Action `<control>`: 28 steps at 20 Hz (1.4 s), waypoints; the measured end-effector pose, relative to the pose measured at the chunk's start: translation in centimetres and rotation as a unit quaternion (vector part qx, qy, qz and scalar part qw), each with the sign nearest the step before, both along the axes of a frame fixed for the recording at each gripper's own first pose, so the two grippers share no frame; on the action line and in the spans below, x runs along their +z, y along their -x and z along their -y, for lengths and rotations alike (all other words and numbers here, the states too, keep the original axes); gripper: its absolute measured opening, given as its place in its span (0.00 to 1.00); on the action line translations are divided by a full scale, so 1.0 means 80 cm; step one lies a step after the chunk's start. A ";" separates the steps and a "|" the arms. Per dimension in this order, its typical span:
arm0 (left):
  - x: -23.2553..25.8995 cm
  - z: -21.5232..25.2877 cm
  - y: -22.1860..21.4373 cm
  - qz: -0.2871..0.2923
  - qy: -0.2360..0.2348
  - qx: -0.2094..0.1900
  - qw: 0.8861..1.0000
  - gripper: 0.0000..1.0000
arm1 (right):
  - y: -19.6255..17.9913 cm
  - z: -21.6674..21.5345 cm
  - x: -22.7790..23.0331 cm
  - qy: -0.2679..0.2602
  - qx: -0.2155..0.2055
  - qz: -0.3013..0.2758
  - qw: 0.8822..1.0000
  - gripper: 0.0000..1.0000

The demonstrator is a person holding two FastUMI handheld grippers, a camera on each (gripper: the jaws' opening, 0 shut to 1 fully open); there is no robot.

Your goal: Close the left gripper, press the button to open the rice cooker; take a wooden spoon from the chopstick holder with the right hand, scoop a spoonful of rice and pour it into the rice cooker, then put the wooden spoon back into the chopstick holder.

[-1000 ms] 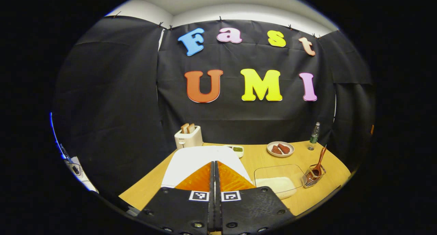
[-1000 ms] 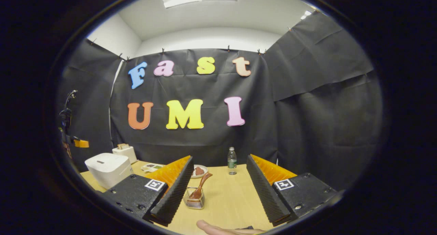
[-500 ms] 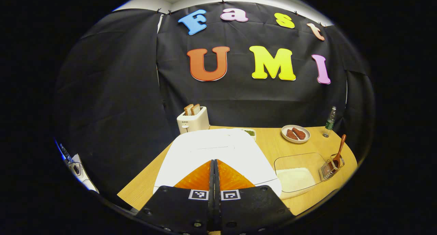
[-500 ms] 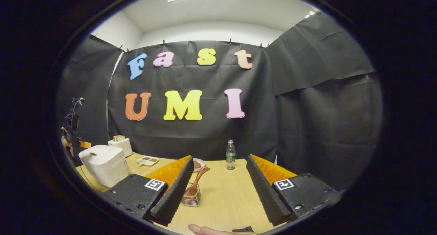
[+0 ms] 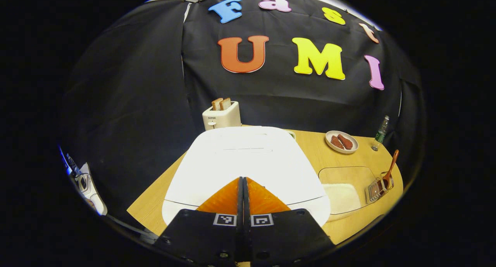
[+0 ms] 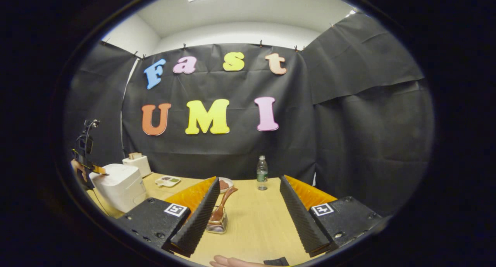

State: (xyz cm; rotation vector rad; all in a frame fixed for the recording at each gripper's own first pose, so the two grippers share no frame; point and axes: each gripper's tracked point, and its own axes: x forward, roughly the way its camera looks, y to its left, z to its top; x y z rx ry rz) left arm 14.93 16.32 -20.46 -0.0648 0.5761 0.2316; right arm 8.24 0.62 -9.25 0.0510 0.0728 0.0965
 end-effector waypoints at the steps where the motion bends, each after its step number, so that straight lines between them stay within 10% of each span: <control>1: -0.001 0.000 0.000 -0.003 0.001 0.001 1.000 0.00 | 0.000 0.002 0.000 0.001 -0.002 0.001 1.000 1.00; 21: 0.107 -0.013 0.013 0.139 0.029 0.017 0.990 0.00 | -0.013 0.017 -0.059 -0.003 0.007 -0.046 0.999 1.00; 27: 0.138 -0.004 0.041 0.182 -0.034 0.007 0.983 0.66 | -0.032 -0.001 -0.111 -0.009 0.019 -0.085 0.996 1.00; 28: 0.138 -0.003 0.048 0.186 -0.037 0.009 0.982 0.96 | -0.032 -0.005 -0.120 -0.010 0.024 -0.093 0.995 1.00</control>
